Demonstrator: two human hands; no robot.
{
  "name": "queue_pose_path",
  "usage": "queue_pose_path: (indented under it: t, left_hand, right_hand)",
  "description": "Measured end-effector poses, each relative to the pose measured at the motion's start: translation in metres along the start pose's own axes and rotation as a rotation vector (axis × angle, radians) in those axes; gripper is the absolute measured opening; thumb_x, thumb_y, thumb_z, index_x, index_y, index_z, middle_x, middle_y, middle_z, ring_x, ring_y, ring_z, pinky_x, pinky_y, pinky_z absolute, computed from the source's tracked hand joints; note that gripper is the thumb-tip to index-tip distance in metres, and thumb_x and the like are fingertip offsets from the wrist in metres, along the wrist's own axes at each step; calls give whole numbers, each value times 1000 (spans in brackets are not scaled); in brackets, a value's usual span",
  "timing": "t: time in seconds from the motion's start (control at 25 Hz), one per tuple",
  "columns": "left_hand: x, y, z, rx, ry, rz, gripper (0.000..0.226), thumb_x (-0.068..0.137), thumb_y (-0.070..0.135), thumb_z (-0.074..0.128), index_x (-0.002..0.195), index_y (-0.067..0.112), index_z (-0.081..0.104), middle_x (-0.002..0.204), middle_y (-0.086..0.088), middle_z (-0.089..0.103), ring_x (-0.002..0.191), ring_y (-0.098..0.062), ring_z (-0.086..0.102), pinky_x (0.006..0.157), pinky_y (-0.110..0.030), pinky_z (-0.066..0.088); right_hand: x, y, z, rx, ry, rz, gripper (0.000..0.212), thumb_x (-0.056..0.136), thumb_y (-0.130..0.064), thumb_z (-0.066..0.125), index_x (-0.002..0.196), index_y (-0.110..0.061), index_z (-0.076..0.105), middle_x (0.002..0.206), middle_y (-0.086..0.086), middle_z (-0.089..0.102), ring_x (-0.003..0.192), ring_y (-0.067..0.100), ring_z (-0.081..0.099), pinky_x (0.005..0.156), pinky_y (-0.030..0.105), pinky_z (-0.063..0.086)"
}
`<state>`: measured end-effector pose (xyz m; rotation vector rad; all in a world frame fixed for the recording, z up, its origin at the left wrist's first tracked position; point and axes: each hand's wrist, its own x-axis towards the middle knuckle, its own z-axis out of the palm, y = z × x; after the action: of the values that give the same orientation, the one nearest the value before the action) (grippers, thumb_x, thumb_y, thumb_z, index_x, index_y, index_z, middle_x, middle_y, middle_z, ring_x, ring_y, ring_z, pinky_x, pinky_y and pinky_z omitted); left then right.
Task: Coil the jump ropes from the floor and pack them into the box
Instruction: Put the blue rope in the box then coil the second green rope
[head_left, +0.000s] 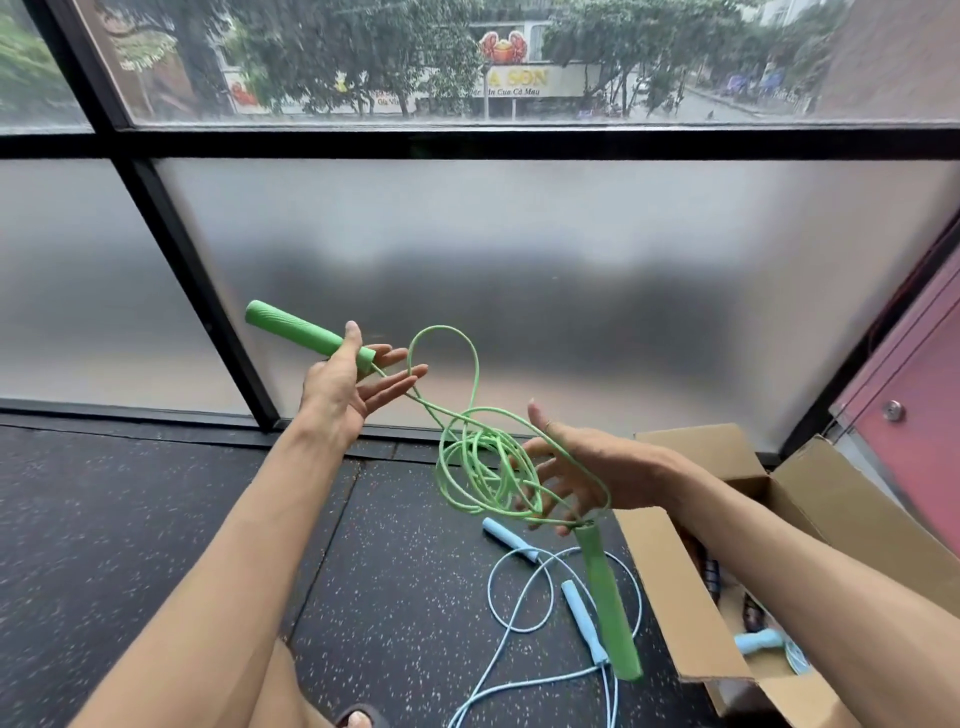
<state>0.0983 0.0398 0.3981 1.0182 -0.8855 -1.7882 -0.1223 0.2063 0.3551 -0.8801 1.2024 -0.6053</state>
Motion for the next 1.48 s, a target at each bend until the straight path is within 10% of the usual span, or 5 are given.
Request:
queue_pose_path:
  t: [0.44,0.64,0.84,1.16,1.48]
  left_hand:
    - [18,1,-32,205,213,71,32,101,32,53,93,2,60,96,-25,61,48,-26,69,43,-32,57]
    - [23,-5,-48,508,336,20,47,95,52,55,101,6,65,92,-15,64,51,-24,62,35,-27,52]
    - [17,-24,-47,586,78,-364,70,103,53,32,109,-10,63,99,-27,71,74,-34,70,54,-40,61]
    - [-32,-70,36,646,-508,-267,66,102,53,37,110,-6,65,98,-25,73,89,-39,72,72,-38,61]
    - [-37,-75,57,196,-303,-37,27,88,-10,61,114,-5,53,86,-21,71,68,-27,73,61,-33,61]
  right_hand:
    - [-22,8,-21,-95,46,-3,46,100,-44,51,103,0,62,74,6,55,66,19,54,69,36,52]
    - [-14,5,-31,35,591,-205,15,101,-15,48,93,-7,58,65,8,50,49,17,46,53,30,44]
    - [-19,-13,-24,-154,670,-541,28,104,-21,48,96,0,65,54,4,39,44,17,36,41,24,37]
    - [-9,-23,-1,-346,648,-561,16,100,-1,47,101,3,63,66,11,61,50,17,54,45,26,41]
    - [-11,-14,14,-67,443,-452,10,99,-5,54,100,5,55,81,27,70,69,40,70,60,43,58]
